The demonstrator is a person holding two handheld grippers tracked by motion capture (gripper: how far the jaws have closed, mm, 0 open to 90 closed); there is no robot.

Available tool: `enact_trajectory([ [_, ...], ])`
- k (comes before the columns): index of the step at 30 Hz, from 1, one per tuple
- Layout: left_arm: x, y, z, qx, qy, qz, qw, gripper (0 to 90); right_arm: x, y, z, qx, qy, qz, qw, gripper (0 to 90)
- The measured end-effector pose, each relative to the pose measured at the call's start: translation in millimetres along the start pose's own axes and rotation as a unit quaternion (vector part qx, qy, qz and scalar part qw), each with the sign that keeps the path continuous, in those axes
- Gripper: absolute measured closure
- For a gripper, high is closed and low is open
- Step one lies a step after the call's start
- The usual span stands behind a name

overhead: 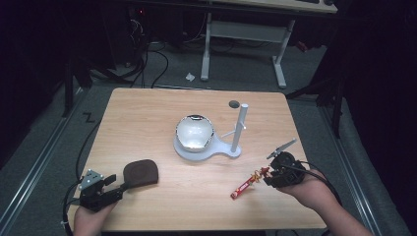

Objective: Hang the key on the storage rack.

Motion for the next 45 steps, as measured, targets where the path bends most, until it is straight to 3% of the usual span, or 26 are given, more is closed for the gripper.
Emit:
enact_trajectory([
  [28, 0.1, 0.6, -0.3, -0.002, 0.000, -0.002, 1.0000, 34.7, -46.2, 10.7, 26.1, -0.014, -0.010, -0.008, 0.9998, 66.7],
  [45, -0.9, 1.9, -0.8, -0.004, 0.000, -0.001, 1.0000, 34.7, -55.6, 16.2, 38.9, -0.024, -0.015, -0.013, 0.9995, 66.7],
])
Point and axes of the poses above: each handheld gripper's, and its own axes: x roughly forward along the jaws, z roughly out of its top, y roughly to its left, the point moved 1 cm from there along x, roughly forward along the jaws, and after that the axes turned 12 degrees about x, right-handed, at the moved point
